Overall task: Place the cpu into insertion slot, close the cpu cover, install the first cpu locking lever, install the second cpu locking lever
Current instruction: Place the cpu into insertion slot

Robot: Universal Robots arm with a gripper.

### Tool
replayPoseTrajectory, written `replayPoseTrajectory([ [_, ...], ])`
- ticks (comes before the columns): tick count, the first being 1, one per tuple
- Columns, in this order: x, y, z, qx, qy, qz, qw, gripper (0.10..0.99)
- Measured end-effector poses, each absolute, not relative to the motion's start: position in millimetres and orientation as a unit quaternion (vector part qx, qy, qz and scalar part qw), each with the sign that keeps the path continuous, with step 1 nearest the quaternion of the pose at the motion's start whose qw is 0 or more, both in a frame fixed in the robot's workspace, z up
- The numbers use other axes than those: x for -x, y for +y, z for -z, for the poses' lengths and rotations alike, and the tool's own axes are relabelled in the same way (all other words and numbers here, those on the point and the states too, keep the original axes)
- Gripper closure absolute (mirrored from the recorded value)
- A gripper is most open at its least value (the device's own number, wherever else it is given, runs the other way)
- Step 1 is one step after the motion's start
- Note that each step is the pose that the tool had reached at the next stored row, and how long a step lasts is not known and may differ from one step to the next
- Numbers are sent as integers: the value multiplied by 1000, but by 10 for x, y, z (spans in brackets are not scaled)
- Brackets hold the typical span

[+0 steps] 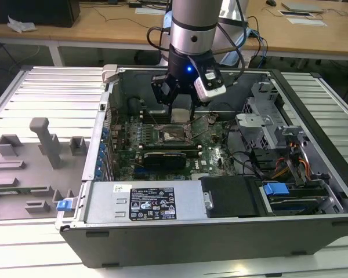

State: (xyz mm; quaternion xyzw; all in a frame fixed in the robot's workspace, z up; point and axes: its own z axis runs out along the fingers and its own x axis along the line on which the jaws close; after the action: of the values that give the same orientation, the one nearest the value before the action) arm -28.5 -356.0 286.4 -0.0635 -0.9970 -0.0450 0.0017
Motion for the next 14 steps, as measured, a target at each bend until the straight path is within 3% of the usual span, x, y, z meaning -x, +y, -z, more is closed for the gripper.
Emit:
replayPoseTrajectory([
  [14,285,-3560,-2817,205,-978,45,-5,545],
])
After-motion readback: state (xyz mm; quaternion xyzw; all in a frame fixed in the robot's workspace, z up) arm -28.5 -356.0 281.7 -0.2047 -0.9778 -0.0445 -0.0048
